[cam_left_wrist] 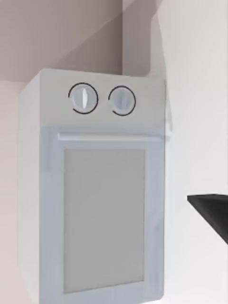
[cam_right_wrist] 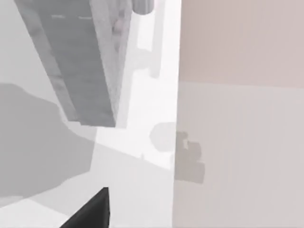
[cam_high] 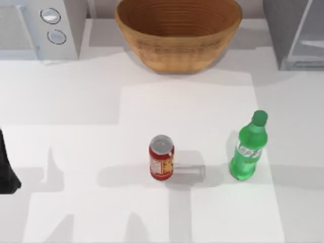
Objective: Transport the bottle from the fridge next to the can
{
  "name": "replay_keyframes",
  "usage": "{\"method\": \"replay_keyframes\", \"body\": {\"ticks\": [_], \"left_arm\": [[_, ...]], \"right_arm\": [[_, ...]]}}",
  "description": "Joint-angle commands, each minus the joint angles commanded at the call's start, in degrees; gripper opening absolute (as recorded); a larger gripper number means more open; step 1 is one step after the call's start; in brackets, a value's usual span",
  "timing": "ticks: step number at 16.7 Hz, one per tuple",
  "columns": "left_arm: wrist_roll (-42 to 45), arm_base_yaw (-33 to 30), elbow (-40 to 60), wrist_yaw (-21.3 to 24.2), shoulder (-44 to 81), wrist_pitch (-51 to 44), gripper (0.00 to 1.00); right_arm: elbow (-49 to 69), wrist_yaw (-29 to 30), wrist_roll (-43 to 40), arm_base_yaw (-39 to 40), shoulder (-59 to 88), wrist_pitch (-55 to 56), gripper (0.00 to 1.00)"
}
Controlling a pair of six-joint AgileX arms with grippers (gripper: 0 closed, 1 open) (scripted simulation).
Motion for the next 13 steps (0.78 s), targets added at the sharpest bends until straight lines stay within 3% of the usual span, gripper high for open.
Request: {"method": "replay_keyframes", "body": {"ticks": [9, 13], "left_arm": [[0.00, 0.00, 0.00, 0.00, 0.00, 0.00, 1.00], [0.00, 0.00, 0.00, 0.00, 0.00, 0.00, 1.00]], "right_arm": [[-1.16, 6.39, 45.31, 26.81, 0.65, 36.29, 1.00], [-1.53, 8.24, 59.42, 35.92, 0.75, 48.87, 1.00]]}}
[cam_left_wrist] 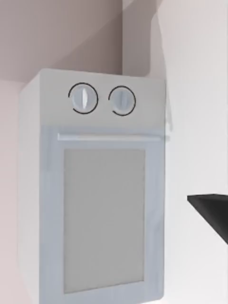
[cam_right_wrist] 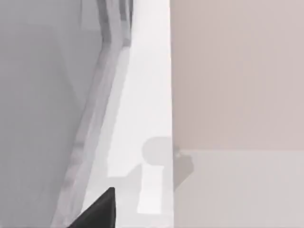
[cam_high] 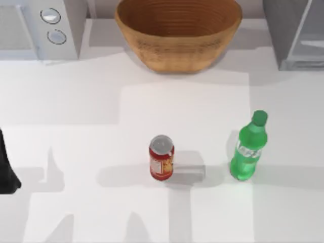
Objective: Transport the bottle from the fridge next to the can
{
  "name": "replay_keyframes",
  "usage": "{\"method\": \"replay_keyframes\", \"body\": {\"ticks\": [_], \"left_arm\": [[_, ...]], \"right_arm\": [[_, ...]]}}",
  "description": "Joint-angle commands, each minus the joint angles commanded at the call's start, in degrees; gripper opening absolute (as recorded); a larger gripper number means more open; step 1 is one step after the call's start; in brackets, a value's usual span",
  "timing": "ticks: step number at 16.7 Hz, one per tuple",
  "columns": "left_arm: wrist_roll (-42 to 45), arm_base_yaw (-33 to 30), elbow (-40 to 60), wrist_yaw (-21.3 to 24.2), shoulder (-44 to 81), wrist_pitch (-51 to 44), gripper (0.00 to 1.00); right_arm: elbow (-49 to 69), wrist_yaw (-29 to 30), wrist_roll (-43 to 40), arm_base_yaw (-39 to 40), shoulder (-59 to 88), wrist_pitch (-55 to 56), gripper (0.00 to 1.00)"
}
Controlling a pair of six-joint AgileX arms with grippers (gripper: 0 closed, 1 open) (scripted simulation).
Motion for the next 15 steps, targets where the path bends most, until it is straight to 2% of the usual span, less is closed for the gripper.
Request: {"method": "replay_keyframes", "body": {"ticks": [3, 10, 12, 15], "left_arm": [[0.00, 0.00, 0.00, 0.00, 0.00, 0.00, 1.00], [0.00, 0.00, 0.00, 0.00, 0.00, 0.00, 1.00], [0.00, 0.00, 0.00, 0.00, 0.00, 0.00, 1.00], [0.00, 0.00, 0.00, 0.00, 0.00, 0.00, 1.00]], "right_arm": [[-0.11, 0.59, 4.34, 3.36, -0.14, 4.25, 1.00], [-0.67, 1.24, 5.08, 3.65, -0.62, 5.01, 1.00], [-1.57, 3.95, 7.46, 6.69, -1.09, 6.43, 1.00], [-4.23, 10.95, 13.58, 15.74, -2.61, 9.95, 1.00]]}}
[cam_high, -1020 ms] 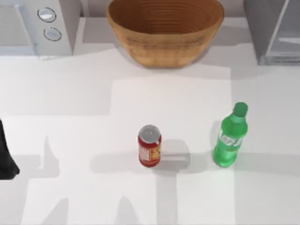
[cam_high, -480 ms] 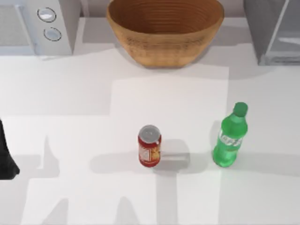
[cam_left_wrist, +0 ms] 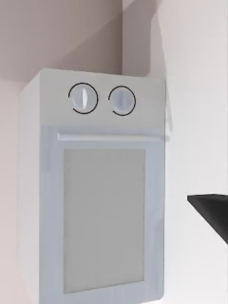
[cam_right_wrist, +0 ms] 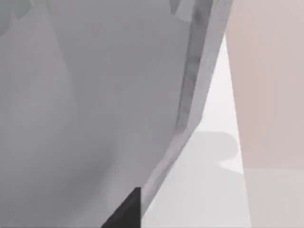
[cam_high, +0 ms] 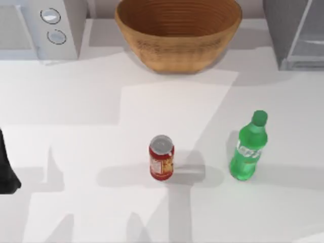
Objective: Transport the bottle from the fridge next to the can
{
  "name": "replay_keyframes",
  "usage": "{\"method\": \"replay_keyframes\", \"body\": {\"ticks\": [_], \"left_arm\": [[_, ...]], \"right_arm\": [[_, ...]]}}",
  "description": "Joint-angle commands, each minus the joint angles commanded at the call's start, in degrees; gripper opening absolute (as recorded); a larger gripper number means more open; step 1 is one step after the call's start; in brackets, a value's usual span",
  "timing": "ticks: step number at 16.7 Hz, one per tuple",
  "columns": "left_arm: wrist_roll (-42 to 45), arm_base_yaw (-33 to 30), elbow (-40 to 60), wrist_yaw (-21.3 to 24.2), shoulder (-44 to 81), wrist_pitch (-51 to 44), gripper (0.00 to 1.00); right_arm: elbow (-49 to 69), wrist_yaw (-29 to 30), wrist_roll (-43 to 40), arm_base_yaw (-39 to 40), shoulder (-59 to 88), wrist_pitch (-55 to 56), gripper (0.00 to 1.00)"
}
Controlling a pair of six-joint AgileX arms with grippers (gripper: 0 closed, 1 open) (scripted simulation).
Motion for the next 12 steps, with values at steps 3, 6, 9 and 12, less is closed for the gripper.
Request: {"method": "replay_keyframes", "body": {"ticks": [3, 6, 9, 12], "left_arm": [[0.00, 0.00, 0.00, 0.00, 0.00, 0.00, 1.00], [0.00, 0.00, 0.00, 0.00, 0.00, 0.00, 1.00], [0.00, 0.00, 0.00, 0.00, 0.00, 0.00, 1.00], [0.00, 0.00, 0.00, 0.00, 0.00, 0.00, 1.00]], "right_arm": [[-3.80, 9.42, 8.13, 13.68, -2.46, 4.56, 1.00], [-8.08, 19.55, 16.77, 27.33, -5.47, 9.32, 1.00], [-11.72, 27.69, 23.81, 36.22, -8.30, 13.18, 1.00], [-13.47, 31.04, 27.03, 39.67, -9.86, 15.02, 1.00]]}}
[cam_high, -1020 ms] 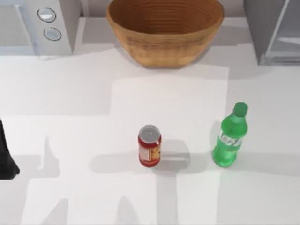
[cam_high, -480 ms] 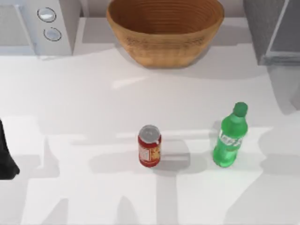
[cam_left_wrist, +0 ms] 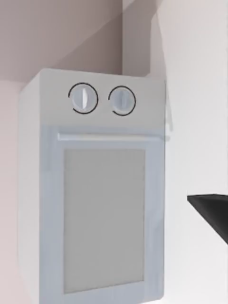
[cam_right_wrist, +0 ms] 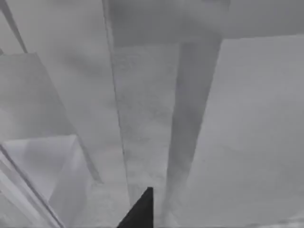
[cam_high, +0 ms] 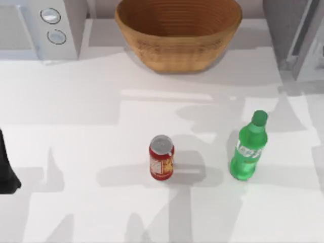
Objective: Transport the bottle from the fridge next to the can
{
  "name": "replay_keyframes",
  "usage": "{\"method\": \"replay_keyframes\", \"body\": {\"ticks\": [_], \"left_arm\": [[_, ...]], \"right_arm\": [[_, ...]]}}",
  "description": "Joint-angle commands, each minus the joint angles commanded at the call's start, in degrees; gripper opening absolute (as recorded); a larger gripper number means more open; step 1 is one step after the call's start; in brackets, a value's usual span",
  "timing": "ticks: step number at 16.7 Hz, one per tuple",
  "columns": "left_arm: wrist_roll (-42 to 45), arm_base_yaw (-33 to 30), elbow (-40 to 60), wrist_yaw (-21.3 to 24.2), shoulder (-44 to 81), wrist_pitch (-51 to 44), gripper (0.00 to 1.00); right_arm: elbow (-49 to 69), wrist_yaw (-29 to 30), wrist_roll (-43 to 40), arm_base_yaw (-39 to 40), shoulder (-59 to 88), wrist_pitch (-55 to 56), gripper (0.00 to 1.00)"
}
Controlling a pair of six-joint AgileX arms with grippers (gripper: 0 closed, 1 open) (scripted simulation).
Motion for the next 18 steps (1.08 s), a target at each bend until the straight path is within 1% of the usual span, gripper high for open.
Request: {"method": "replay_keyframes", "body": {"ticks": [5, 7, 14, 16, 18], "left_arm": [[0.00, 0.00, 0.00, 0.00, 0.00, 0.00, 1.00], [0.00, 0.00, 0.00, 0.00, 0.00, 0.00, 1.00], [0.00, 0.00, 0.00, 0.00, 0.00, 0.00, 1.00], [0.00, 0.00, 0.00, 0.00, 0.00, 0.00, 1.00], [0.00, 0.00, 0.00, 0.00, 0.00, 0.00, 1.00]], "right_arm": [[-0.06, 0.37, -0.25, -0.93, 0.43, -0.21, 1.00], [2.06, 0.44, -0.22, -0.97, 2.51, -0.70, 1.00], [20.83, 0.64, -0.15, -0.77, 17.14, -4.38, 1.00], [24.47, 0.73, -0.09, -0.78, 19.92, -5.14, 1.00], [25.68, 0.77, -0.07, -0.79, 20.92, -5.42, 1.00]]}}
